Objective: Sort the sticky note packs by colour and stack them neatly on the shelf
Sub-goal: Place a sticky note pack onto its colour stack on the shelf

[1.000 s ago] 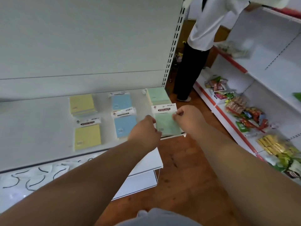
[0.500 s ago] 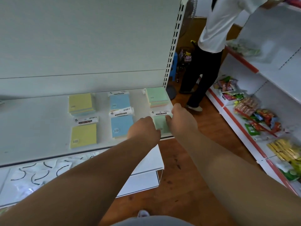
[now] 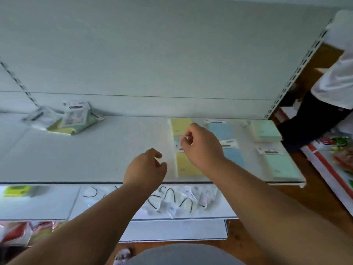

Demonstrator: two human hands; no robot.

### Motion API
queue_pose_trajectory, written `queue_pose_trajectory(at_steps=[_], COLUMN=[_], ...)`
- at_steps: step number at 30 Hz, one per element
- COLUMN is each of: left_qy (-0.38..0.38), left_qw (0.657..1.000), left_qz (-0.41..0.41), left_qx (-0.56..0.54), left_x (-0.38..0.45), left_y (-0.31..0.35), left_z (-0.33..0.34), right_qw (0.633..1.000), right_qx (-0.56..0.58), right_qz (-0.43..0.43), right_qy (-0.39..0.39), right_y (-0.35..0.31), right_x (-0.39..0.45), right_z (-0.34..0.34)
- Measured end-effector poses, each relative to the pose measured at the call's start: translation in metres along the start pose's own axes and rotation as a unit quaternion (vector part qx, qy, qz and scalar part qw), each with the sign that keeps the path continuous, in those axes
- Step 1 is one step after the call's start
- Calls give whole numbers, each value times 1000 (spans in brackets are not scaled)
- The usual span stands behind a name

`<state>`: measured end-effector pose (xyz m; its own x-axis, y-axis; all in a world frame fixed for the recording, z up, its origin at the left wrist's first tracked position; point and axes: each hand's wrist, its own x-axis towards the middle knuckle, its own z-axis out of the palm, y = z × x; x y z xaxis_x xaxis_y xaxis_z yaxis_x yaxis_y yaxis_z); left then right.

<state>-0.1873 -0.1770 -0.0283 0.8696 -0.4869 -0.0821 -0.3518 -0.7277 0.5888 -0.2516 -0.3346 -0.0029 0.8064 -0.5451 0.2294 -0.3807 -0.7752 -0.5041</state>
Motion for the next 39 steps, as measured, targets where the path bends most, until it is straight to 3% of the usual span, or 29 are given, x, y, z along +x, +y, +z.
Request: queue_pose_trajectory(at_steps=[8, 12, 16, 20, 23, 25, 26, 29, 32, 36, 39], left_qy=[39, 37, 12, -36, -5, 13, 22, 67, 36, -74, -114], left_qw=[998, 998, 997, 998, 1000, 1000, 999, 991, 922, 847, 832], left_qz=[-45, -37, 10, 23, -11, -22, -26, -77, -175, -152, -144], left_qx=[18, 35, 76, 54, 23, 9, 8, -86, -343, -504, -524], left_x=[54, 80, 116, 149, 159, 161, 161, 158, 145, 125, 113], left_y=[-147, -190, -213, -218, -217, -215, -214, -211, -209, -204, -194], left_z=[-120, -155, -169, -167, -166, -167, -168, -172, -172, -159, -146], right_qw=[993, 989, 965, 904, 803, 751, 747, 797, 852, 840, 853], right_qx=[47, 79, 142, 304, 467, 530, 539, 489, 405, 433, 437], right_qz=[-53, -2, 107, 237, 335, 352, 338, 296, 298, 294, 271], right_qy=[-92, -127, -191, -187, -156, -177, -193, -194, -144, -143, -91], right_y=[-168, -214, -232, -243, -249, -251, -252, -252, -241, -224, -204], right_x=[41, 66, 104, 123, 124, 124, 123, 118, 111, 95, 80], right_z=[130, 169, 193, 205, 200, 197, 197, 199, 195, 177, 159])
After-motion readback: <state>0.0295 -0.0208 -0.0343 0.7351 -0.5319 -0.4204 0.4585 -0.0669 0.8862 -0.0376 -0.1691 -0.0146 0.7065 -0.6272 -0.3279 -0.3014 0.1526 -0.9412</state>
